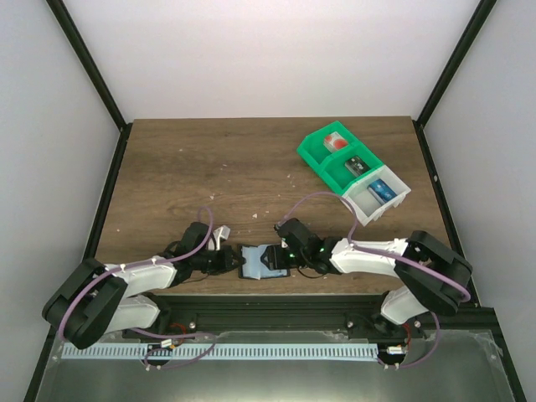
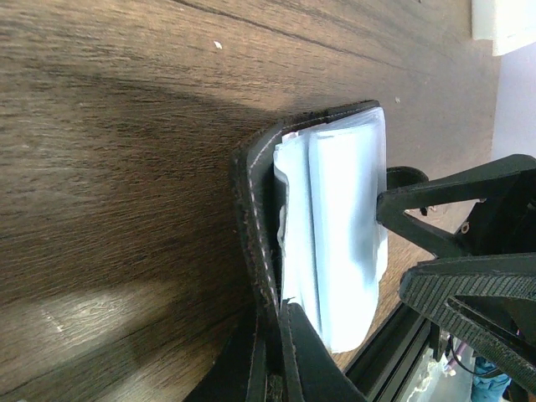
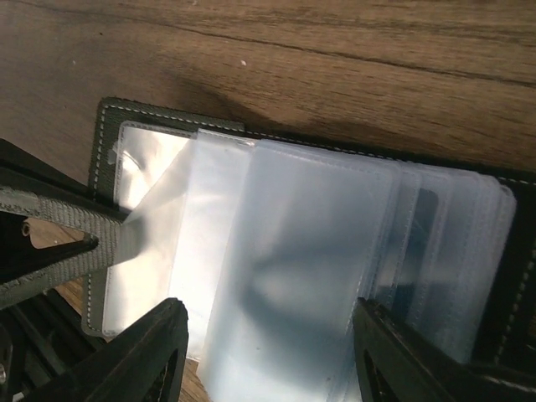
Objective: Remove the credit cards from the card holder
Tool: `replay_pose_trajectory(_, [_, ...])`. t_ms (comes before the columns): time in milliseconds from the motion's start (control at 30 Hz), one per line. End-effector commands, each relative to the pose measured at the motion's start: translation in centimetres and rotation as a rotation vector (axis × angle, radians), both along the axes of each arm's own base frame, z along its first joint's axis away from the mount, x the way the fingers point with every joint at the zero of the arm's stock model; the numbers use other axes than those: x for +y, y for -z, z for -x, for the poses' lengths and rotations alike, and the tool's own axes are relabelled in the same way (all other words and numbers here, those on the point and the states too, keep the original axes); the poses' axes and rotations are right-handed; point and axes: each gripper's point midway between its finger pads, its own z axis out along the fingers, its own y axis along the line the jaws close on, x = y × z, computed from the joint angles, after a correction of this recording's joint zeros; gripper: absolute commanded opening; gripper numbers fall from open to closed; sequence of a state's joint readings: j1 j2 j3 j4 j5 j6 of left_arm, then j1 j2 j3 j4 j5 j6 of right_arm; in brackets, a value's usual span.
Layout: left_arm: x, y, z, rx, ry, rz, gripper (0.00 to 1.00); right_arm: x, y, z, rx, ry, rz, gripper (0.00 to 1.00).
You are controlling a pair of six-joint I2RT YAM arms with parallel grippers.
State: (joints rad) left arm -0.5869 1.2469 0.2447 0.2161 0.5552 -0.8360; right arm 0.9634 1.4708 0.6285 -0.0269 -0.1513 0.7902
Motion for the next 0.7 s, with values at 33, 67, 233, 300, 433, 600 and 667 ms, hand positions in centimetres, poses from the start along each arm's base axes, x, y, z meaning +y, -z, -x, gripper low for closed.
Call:
replay_pose_trajectory(33, [-0.3,-0.2,0.1,-0.003,0.011,0.018,0.00,0.9,0.3,-0.2,0.022,-0.017,-0.016,0.56])
replay_pose_trajectory(67, [-0.3,-0.2,0.1,-0.001,0.011,0.019,0.00,1.0,0.3,-0.2,0.022,-0.019,-0.016,0.56])
replay_pose_trajectory(233, [-0.2,-0.1,0.2,-0.003,0.010,0.017,0.00,0.1,-0.5,-0.9,-0.011,0.017,0.024,0.56])
replay_pose_trajectory(300, [-0.2,-0.1,0.2,0.000,0.010,0.015,0.00,-0.5,-0.9,-0.9,-0.024,0.033,0.039,0.56])
replay_pose_trajectory(433, [-0.2,-0.1,0.2,-0.004,0.012,0.015,0.00,-1.8,-1.2,-1.0,-0.042,0.070,0.062,0.57])
replay_pose_trajectory(600, [-0.2,-0.2,0.1,-0.005,0.011,0.015,0.00,-1.5,-0.2,-0.3,-0.009,0.052,0.042,0.57])
replay_pose_trajectory(667, [-0.1,-0.1,0.2,-0.002,0.009,0.014,0.00,-1.1,0.1,-0.1,0.004,0.040,0.031,0.57])
